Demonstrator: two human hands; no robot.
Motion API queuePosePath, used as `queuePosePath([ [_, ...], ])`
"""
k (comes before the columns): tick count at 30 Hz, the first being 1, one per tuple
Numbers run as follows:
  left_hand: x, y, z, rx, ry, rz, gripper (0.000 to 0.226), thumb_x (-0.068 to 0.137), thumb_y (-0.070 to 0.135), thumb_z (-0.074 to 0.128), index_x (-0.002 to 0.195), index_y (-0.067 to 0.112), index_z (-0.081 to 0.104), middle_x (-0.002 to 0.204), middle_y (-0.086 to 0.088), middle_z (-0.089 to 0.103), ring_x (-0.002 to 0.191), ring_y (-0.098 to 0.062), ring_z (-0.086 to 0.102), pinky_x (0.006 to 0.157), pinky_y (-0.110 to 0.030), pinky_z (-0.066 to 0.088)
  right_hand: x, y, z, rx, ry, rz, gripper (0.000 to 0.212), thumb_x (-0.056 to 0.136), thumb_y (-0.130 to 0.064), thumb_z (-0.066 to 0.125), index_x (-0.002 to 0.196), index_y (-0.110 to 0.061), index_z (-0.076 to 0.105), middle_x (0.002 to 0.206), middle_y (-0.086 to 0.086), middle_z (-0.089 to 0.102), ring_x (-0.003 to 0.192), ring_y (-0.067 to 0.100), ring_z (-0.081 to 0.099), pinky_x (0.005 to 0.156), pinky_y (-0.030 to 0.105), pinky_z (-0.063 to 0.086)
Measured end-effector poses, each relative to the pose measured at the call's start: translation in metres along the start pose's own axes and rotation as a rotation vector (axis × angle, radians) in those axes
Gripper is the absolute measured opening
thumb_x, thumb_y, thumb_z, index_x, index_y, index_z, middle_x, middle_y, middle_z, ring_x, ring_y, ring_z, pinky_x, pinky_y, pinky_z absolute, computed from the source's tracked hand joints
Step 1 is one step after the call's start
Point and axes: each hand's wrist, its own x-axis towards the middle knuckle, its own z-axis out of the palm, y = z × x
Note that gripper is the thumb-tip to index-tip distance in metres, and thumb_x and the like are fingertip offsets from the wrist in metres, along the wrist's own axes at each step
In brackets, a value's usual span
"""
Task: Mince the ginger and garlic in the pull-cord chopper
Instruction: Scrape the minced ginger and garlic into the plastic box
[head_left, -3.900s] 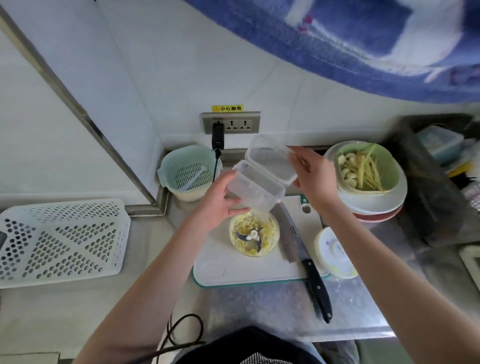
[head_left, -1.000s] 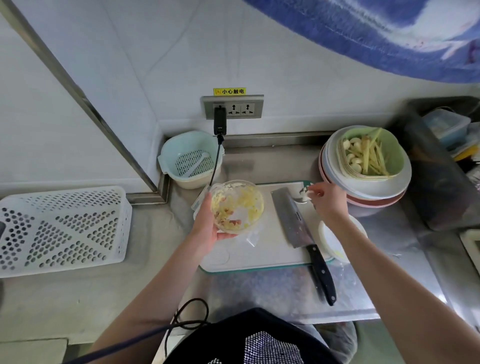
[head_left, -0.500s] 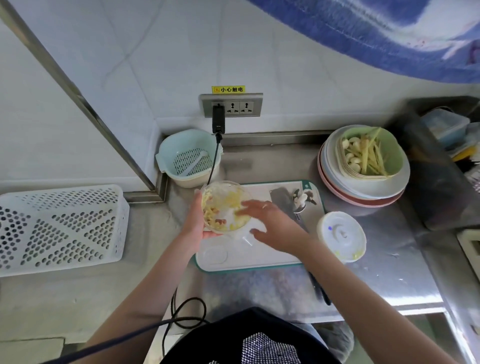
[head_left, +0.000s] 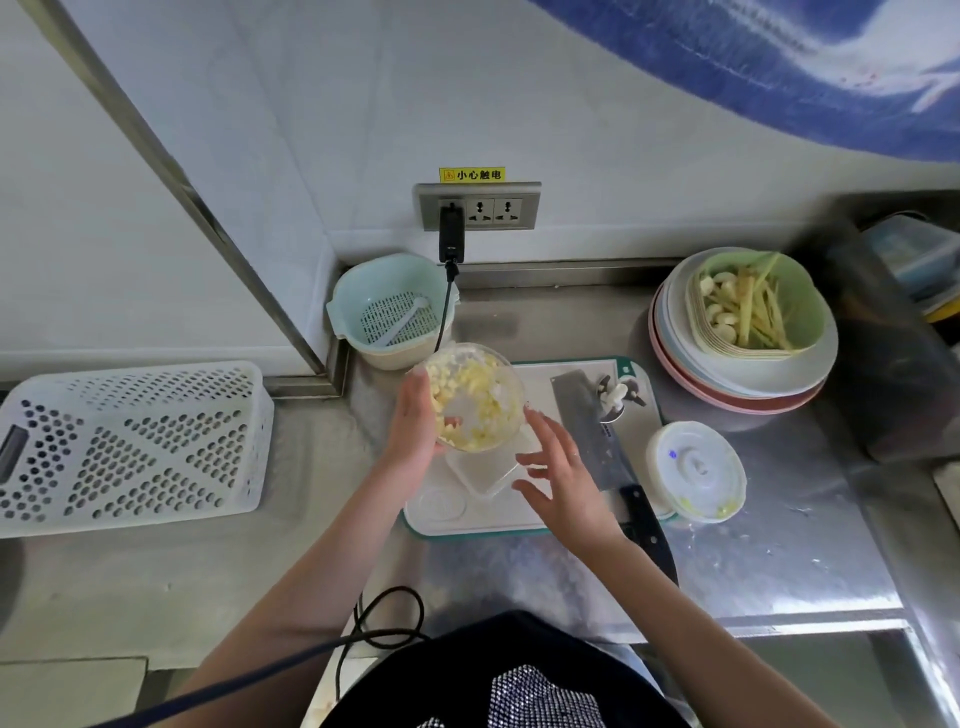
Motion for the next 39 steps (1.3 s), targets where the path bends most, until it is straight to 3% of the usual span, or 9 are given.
queuePosePath([
  [3, -0.008, -0.001, 0.003, 0.029, 0.029, 0.106, 0.032, 0.101, 0.047, 0.025, 0.123, 0.031, 0.041, 0.110, 0.011, 0.053, 0.082, 0.002, 0.063, 0.090, -0.031, 0.050, 0.007, -0.015, 0.004, 0.144, 0.140, 0.099, 0.051, 0.094, -0.013, 0.056, 0.140, -0.029, 0.041, 0.145, -0.003, 0.038, 0.087, 0.005, 0.066, 0.082, 0.018, 0.054],
  [6, -0.016, -0.004, 0.006, 0.035, 0.086, 0.224, 0.021, 0.104, 0.034, 0.026, 0.115, 0.028, 0.043, 0.107, 0.009, 0.055, 0.080, 0.012, 0.061, 0.067, -0.006, 0.044, 0.025, -0.027, -0.002, 0.210, 0.353, 0.240, 0.034, 0.097, -0.009, 0.048, 0.130, -0.013, 0.057, 0.127, -0.008, 0.052, 0.077, 0.015, 0.069, 0.069, 0.030, 0.059],
  [10, -0.019, -0.018, 0.008, 0.087, 0.177, 0.417, 0.029, 0.102, 0.027, 0.033, 0.123, 0.013, 0.048, 0.117, -0.003, 0.057, 0.102, -0.013, 0.057, 0.079, -0.015, 0.050, 0.045, -0.030, -0.006, -0.101, 0.275, 0.287, 0.025, 0.088, -0.027, 0.065, 0.082, -0.003, 0.070, 0.092, 0.008, 0.067, 0.080, 0.026, 0.064, 0.069, 0.039, 0.052],
  [12, -0.017, -0.027, 0.007, 0.159, 0.207, 0.495, 0.031, 0.098, 0.037, 0.035, 0.121, 0.022, 0.048, 0.114, 0.002, 0.057, 0.106, -0.015, 0.057, 0.089, -0.041, 0.052, 0.046, -0.031, -0.006, -0.230, 0.146, 0.294, 0.042, 0.088, -0.044, 0.062, 0.075, -0.004, 0.070, 0.096, 0.008, 0.066, 0.089, 0.026, 0.062, 0.073, 0.035, 0.050],
  [16, -0.015, -0.032, 0.010, 0.199, 0.237, 0.478, 0.037, 0.094, 0.049, 0.033, 0.120, 0.027, 0.047, 0.113, -0.001, 0.055, 0.106, -0.024, 0.056, 0.090, -0.053, 0.049, 0.040, -0.024, -0.010, -0.285, 0.082, 0.286, 0.046, 0.098, -0.038, 0.045, 0.089, -0.004, 0.073, 0.132, 0.010, 0.054, 0.121, 0.028, 0.045, 0.092, 0.032, 0.042],
  [21, -0.015, -0.028, 0.015, 0.226, 0.173, 0.443, 0.037, 0.097, 0.045, 0.034, 0.121, 0.019, 0.045, 0.117, -0.005, 0.053, 0.108, -0.016, 0.056, 0.092, -0.040, 0.050, 0.033, -0.016, -0.015, -0.262, -0.001, 0.255, 0.030, 0.097, -0.026, 0.050, 0.095, -0.003, 0.069, 0.116, 0.010, 0.060, 0.108, 0.026, 0.056, 0.085, 0.032, 0.045],
  [27, -0.016, -0.017, 0.015, 0.006, 0.168, 0.266, 0.017, 0.103, 0.029, 0.031, 0.106, 0.023, 0.046, 0.098, 0.005, 0.055, 0.077, 0.009, 0.058, 0.067, -0.015, 0.047, 0.015, -0.008, -0.018, -0.231, 0.024, 0.292, 0.016, 0.095, -0.024, 0.055, 0.105, -0.013, 0.060, 0.102, 0.007, 0.069, 0.090, 0.026, 0.065, 0.072, 0.033, 0.051],
  [33, -0.017, -0.024, 0.017, 0.053, 0.063, 0.124, 0.025, 0.102, 0.039, 0.027, 0.100, 0.026, 0.048, 0.103, -0.007, 0.059, 0.075, -0.021, 0.068, 0.076, -0.039, 0.053, 0.072, -0.050, -0.046, -0.215, 0.262, 0.094, 0.010, 0.092, -0.018, 0.054, 0.086, -0.013, 0.061, 0.073, 0.006, 0.058, 0.063, 0.024, 0.053, 0.056, 0.030, 0.040],
  [39, -0.029, -0.016, 0.020, 0.053, 0.028, 0.056, 0.026, 0.105, 0.028, 0.026, 0.081, 0.028, 0.036, 0.080, 0.011, 0.034, 0.048, 0.023, 0.045, 0.052, 0.001, 0.034, 0.190, -0.116, -0.006, -0.383, -0.225, -0.130, 0.032, 0.097, -0.008, 0.038, 0.122, -0.017, 0.056, 0.112, 0.009, 0.063, 0.088, 0.026, 0.061, 0.076, 0.035, 0.051],
])
